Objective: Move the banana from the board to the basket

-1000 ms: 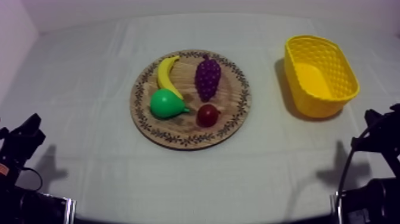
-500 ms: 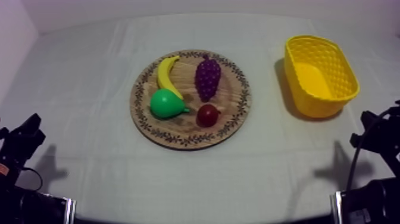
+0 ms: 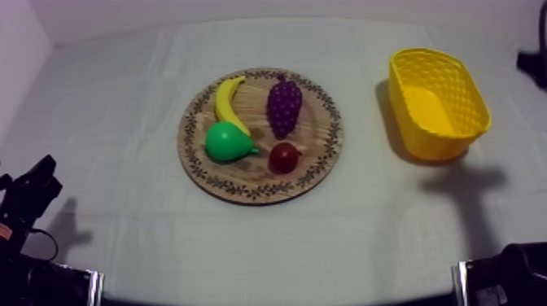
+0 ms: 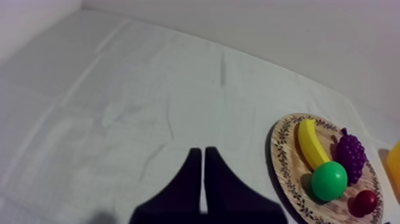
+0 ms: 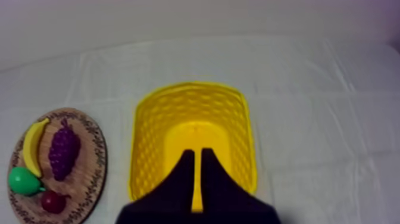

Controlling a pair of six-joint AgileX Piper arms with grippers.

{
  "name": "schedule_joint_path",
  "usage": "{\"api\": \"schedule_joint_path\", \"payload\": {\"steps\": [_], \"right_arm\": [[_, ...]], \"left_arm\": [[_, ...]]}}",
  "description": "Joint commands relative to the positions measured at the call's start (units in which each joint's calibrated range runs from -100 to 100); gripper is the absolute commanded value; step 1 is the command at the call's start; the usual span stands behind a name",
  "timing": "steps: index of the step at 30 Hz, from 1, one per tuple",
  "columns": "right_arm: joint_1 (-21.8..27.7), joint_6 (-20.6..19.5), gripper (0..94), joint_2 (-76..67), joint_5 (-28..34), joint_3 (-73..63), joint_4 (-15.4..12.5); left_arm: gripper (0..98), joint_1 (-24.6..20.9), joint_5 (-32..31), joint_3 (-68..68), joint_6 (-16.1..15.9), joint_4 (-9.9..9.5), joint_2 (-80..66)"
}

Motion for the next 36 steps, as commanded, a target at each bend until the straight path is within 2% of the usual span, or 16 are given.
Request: {"api": "schedule_joint_path", "payload": {"steps": [1,10,15,20,26,36], "right_arm": [[-4.1,-6.7,3.4,13.6,4.6,-28.2,2.4],[-19.7,-19.7,4.1,29.6,11.9,-43.0,14.0],[-28.6,-25.0,4.3,37.8,15.2,-46.1,18.2],[-35.5,-28.5,4.4,46.3,18.3,-50.3,20.3],[-41.0,-30.7,4.6,56.7,23.2,-58.3,21.8],[-44.1,-31.2,5.0,72.3,32.9,-76.2,22.1]], "left_arm": [[0.1,0.0,0.0,0.0,0.0,-0.02,0.0],[0.1,0.0,0.0,0.0,0.0,-0.02,0.0],[0.1,0.0,0.0,0.0,0.0,-0.02,0.0],[0.1,0.0,0.0,0.0,0.0,-0.02,0.0],[0.1,0.0,0.0,0.0,0.0,-0.02,0.0],[0.1,0.0,0.0,0.0,0.0,-0.02,0.0]]}}
